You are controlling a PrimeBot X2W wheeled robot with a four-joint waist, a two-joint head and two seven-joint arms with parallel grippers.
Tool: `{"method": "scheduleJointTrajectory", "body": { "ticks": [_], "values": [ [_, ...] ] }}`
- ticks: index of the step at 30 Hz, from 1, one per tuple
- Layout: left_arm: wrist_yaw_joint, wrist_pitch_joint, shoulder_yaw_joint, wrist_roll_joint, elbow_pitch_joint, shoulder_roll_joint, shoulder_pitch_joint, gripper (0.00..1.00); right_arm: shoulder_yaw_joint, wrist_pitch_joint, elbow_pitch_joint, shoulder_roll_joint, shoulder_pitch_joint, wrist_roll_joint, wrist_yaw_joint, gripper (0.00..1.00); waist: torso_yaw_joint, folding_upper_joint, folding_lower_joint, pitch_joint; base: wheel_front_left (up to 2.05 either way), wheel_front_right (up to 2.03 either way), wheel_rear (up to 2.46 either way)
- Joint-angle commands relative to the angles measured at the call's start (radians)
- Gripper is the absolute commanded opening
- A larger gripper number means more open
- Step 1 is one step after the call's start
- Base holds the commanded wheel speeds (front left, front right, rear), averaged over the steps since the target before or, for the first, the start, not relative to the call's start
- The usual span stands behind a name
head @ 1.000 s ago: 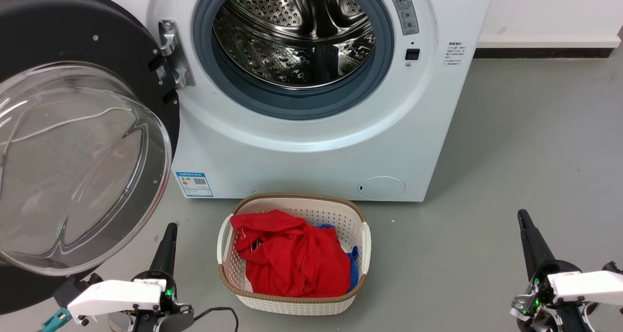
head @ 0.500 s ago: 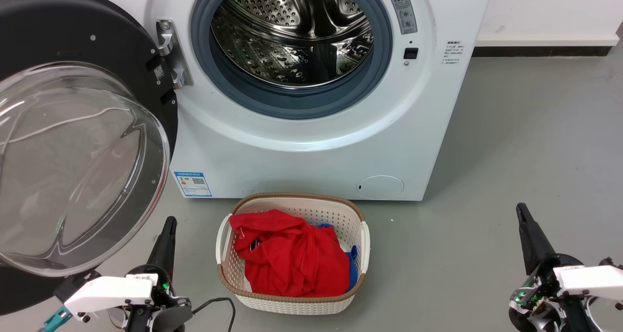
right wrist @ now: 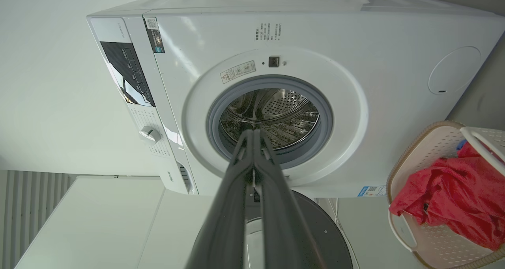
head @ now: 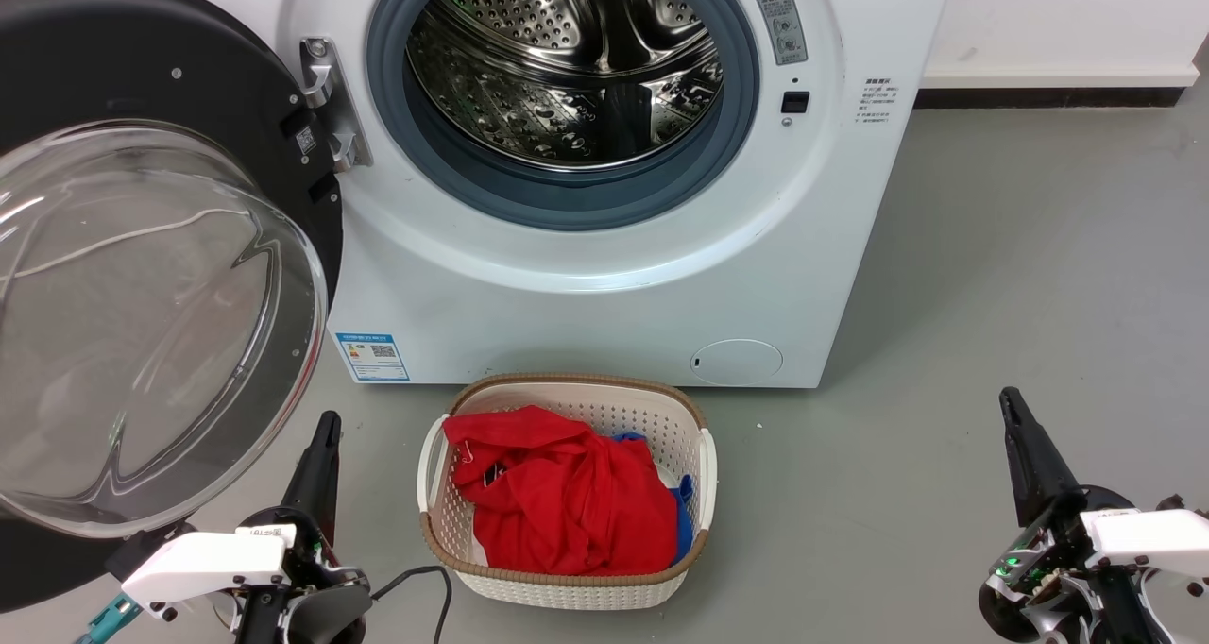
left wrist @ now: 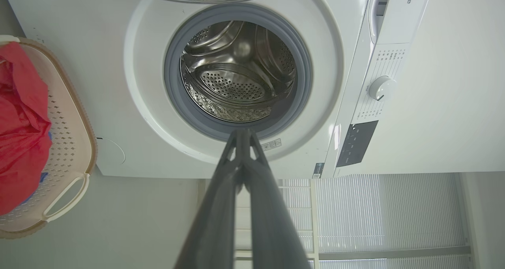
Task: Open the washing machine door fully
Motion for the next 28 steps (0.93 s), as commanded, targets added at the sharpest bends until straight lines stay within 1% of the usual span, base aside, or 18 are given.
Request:
{"method": "scheduleJointTrajectory", "body": {
  "ticks": [1, 28],
  "values": [
    [-0.004, 0.003, 0.003, -0.001, 0.001, 0.0, -0.009, 0.0, -0.002, 0.003, 0.001, 0.002, -0.015, 0.0, 0.0, 0.0, 0.0, 0.0, -0.0001, 0.0, 0.0, 0.0, 0.0],
    [-0.004, 0.002, 0.002, -0.001, 0.001, 0.0, -0.009, 0.0, -0.009, 0.01, 0.002, 0.008, -0.014, -0.007, 0.0, 0.0, 0.0, 0.0, -0.0001, 0.0, 0.0, 0.0, 0.0]
  ]
}}
